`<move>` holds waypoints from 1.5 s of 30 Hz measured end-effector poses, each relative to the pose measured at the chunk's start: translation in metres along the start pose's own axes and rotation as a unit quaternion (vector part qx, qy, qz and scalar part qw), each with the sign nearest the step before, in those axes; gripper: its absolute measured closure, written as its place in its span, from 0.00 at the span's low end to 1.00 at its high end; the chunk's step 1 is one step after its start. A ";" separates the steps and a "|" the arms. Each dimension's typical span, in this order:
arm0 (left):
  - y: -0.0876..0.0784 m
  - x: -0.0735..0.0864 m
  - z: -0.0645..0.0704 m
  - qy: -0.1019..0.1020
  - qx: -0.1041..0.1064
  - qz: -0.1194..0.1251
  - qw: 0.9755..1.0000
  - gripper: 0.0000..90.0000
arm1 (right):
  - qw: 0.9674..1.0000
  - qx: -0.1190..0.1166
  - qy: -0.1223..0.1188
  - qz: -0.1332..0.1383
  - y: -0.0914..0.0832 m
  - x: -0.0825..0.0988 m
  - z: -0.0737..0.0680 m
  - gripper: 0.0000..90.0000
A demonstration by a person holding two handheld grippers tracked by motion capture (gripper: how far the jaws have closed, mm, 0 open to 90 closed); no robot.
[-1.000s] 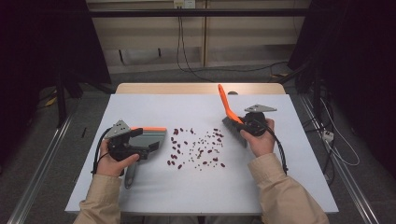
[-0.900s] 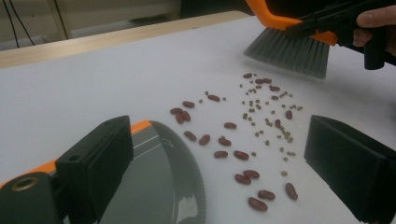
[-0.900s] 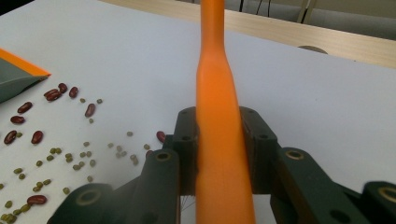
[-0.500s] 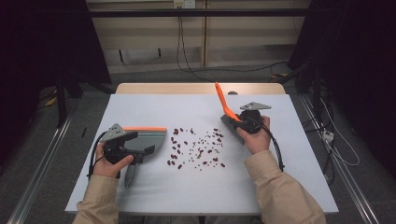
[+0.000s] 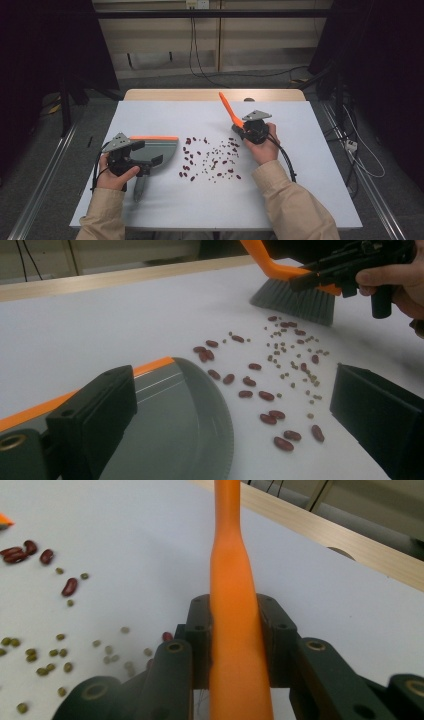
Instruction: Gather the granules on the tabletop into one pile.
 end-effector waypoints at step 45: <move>0.000 -0.002 0.003 0.006 0.004 0.000 1.000 0.05 | 0.995 -0.082 -0.059 0.024 -0.028 0.007 -0.068 0.79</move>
Point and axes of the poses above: each handheld gripper's, and its own axes: y roughly forward along the jaws, x roughly out of its underside, z roughly to its right, the point moved 4 cm from there along y, roughly forward along the jaws, and after that the axes turned 4 degrees about -z, right-handed, at the moved point
